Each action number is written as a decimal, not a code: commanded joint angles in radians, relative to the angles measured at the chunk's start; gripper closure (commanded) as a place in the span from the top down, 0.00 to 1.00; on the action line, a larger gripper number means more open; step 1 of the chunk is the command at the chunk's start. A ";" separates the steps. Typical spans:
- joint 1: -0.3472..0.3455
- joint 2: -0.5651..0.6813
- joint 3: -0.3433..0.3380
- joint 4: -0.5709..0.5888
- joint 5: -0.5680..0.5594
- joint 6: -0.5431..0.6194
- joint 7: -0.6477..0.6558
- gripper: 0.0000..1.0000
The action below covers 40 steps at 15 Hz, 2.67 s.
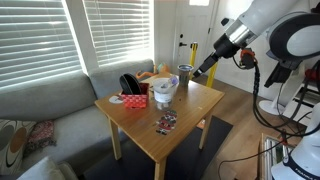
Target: Remove the black purse from the red box and put it on the table to the right
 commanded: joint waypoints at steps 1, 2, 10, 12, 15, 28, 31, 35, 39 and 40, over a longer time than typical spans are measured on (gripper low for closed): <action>-0.047 0.210 0.005 0.244 -0.098 -0.105 -0.081 1.00; -0.043 0.256 -0.001 0.299 -0.113 -0.120 -0.106 1.00; 0.041 0.624 0.011 0.727 -0.102 -0.261 -0.304 1.00; 0.044 0.681 0.013 0.762 -0.125 -0.275 -0.300 1.00; 0.045 0.664 0.010 0.718 -0.110 -0.237 -0.284 1.00; 0.059 0.822 -0.001 0.845 -0.138 -0.251 0.075 1.00; 0.063 0.849 -0.004 0.874 -0.140 -0.260 0.100 1.00; 0.064 0.849 -0.004 0.883 -0.141 -0.268 0.103 1.00; 0.064 0.849 -0.004 0.883 -0.141 -0.270 0.104 1.00; 0.064 0.849 -0.004 0.883 -0.141 -0.270 0.104 1.00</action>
